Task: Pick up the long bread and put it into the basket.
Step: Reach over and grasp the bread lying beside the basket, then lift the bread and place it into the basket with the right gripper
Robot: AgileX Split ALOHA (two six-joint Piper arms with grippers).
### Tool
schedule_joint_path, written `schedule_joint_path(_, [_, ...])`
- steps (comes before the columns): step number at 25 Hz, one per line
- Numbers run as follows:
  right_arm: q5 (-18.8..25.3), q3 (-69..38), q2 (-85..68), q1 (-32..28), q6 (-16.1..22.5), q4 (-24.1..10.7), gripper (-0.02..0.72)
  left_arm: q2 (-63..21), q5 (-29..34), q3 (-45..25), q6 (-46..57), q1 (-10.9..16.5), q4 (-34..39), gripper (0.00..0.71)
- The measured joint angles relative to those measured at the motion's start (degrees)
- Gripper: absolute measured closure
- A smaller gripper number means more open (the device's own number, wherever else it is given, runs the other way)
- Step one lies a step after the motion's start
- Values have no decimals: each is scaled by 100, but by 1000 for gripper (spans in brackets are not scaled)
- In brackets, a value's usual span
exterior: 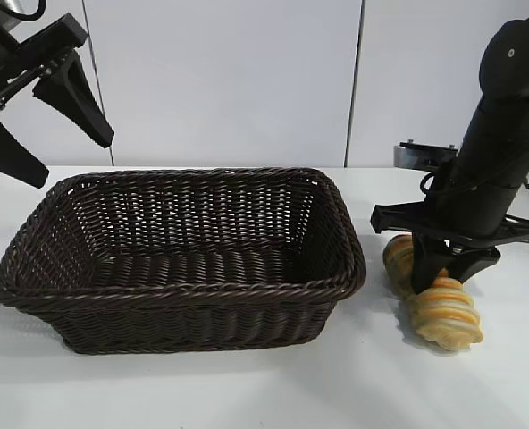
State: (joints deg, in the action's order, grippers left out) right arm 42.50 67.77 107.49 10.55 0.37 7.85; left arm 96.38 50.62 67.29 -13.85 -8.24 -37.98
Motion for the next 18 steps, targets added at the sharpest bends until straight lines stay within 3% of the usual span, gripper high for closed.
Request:
schedule_joint_path(7, [230,-5,-1012,0,-176,78,554,0,0,0,0,0,0,171])
schedule_joint_path(13, [357,97,-1377,27,-579,474,554,0,0,0,0,0,0,171])
schedule_joint_path(18, [378,486,-1377,404,-781,563,554,0,0,0,0,0,0,171])
